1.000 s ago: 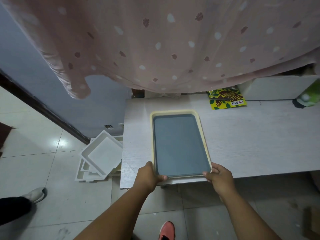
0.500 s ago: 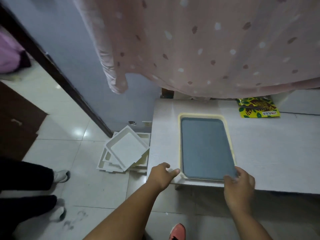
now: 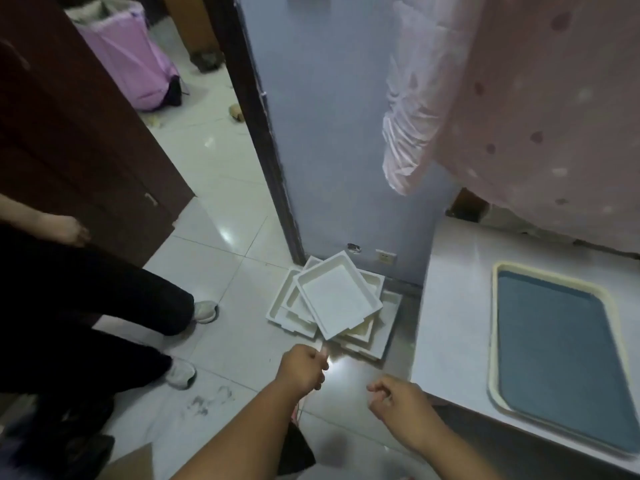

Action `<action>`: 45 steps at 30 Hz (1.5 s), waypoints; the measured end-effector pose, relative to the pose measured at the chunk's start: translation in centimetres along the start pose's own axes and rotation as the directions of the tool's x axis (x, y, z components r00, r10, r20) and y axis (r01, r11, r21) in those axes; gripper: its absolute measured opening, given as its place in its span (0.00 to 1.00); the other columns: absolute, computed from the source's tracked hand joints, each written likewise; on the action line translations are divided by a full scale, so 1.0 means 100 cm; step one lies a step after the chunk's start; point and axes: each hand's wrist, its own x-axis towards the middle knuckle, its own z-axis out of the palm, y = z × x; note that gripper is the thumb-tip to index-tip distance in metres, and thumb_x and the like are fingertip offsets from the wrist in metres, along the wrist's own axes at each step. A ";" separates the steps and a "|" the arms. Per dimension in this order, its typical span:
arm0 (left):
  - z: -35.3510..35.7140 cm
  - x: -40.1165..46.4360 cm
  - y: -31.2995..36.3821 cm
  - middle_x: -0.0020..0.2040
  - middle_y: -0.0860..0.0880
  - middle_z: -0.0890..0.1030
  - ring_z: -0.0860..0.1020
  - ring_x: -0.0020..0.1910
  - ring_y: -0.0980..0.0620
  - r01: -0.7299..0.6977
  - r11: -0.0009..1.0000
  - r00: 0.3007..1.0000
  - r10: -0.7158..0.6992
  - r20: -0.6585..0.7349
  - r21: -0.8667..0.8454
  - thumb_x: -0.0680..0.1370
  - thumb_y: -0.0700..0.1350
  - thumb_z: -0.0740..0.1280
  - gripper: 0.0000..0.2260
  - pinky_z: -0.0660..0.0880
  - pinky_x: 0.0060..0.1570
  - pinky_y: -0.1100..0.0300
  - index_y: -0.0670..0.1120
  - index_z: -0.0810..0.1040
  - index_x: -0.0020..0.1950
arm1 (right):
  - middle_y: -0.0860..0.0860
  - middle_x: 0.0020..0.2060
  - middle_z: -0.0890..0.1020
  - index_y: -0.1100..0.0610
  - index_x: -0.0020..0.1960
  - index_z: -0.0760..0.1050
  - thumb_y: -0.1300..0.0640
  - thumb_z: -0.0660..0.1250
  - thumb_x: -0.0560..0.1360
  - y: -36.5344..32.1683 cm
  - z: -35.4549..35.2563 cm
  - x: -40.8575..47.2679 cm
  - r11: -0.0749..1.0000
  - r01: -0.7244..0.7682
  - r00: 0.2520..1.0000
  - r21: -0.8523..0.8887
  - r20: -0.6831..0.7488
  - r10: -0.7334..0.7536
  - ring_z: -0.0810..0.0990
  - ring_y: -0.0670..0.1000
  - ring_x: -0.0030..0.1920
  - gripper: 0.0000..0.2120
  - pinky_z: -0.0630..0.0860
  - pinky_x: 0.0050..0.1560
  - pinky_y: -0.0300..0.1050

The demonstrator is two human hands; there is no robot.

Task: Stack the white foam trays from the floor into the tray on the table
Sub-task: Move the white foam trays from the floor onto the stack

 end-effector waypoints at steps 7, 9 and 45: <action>-0.083 0.089 -0.012 0.30 0.47 0.84 0.80 0.29 0.51 0.071 0.996 0.996 -0.067 0.066 -0.057 0.82 0.62 0.55 0.28 0.76 0.40 0.58 0.43 0.83 0.40 | 0.51 0.37 0.84 0.45 0.51 0.79 0.53 0.69 0.75 -0.085 0.033 0.077 0.986 -0.132 0.989 0.106 -0.051 0.138 0.85 0.48 0.35 0.05 0.81 0.40 0.46; -0.100 0.118 -0.014 0.35 0.47 0.85 0.81 0.31 0.49 0.093 0.993 0.993 -0.086 0.086 -0.077 0.82 0.62 0.54 0.26 0.77 0.44 0.55 0.44 0.82 0.46 | 0.52 0.35 0.84 0.48 0.55 0.78 0.56 0.69 0.75 -0.101 0.043 0.104 0.980 -0.142 0.984 0.136 -0.084 0.154 0.85 0.48 0.36 0.09 0.80 0.41 0.44; 0.029 0.496 -0.105 0.49 0.43 0.82 0.83 0.48 0.41 0.225 0.972 0.973 -0.228 -0.034 -0.067 0.77 0.43 0.65 0.06 0.83 0.51 0.46 0.43 0.77 0.51 | 0.55 0.51 0.81 0.56 0.56 0.79 0.54 0.64 0.78 0.066 0.051 0.535 0.916 -0.390 0.790 0.089 -0.478 0.383 0.79 0.59 0.51 0.10 0.75 0.54 0.49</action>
